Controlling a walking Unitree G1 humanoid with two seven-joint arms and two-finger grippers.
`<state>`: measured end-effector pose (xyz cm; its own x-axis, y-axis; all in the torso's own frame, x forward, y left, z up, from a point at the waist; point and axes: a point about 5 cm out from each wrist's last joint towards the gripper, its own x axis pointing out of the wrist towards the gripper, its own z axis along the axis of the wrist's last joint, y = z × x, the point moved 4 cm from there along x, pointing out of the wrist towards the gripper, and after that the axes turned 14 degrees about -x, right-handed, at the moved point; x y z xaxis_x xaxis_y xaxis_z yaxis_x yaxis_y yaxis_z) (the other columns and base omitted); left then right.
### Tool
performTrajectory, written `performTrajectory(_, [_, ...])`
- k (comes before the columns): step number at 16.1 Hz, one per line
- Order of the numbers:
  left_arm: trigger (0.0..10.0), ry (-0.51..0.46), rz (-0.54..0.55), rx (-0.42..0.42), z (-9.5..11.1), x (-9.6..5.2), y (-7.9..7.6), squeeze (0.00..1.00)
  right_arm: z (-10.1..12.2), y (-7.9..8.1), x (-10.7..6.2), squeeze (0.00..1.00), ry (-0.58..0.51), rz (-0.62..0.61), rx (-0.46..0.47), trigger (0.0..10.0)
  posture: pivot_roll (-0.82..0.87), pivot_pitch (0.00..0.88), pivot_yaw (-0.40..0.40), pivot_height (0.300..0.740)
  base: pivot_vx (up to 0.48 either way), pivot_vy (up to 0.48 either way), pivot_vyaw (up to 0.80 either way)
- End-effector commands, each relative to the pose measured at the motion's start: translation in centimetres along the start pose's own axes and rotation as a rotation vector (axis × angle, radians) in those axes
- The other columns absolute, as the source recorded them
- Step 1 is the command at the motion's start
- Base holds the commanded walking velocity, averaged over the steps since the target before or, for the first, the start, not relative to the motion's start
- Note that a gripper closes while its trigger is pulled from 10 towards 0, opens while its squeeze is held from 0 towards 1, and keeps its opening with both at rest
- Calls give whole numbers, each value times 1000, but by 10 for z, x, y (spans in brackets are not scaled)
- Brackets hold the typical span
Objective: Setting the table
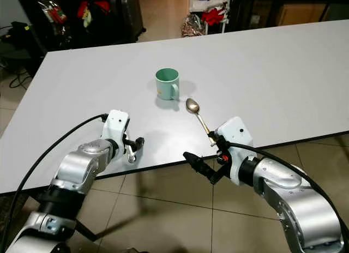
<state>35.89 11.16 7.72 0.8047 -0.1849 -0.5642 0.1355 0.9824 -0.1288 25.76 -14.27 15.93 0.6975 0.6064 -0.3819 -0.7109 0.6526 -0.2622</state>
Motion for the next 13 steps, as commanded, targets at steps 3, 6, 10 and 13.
performTrajectory(3, [0, 44, 93, -33, -12, 5, 22, 0, 9, 11, 2, 0, -41, 75, -46, 10000, -127, 51, 80, 740, 0, 0, 0])
performTrajectory(6, [0, 36, 112, -88, -10, 12, 31, 0, 9, 12, 3, 0, -41, 88, -58, 10000, -123, 38, 76, 740, 0, 0, 0])
performTrajectory(10, [0, 37, 105, -138, -6, 22, 29, 0, 8, 16, 3, 0, -34, 151, -56, 10000, -126, 31, 67, 740, 0, 0, 0])
performTrajectory(13, [0, 30, 117, -116, -3, 26, 33, 0, 6, 21, 1, 0, -23, 195, -69, 10000, -131, 26, 69, 740, 0, 0, 0])
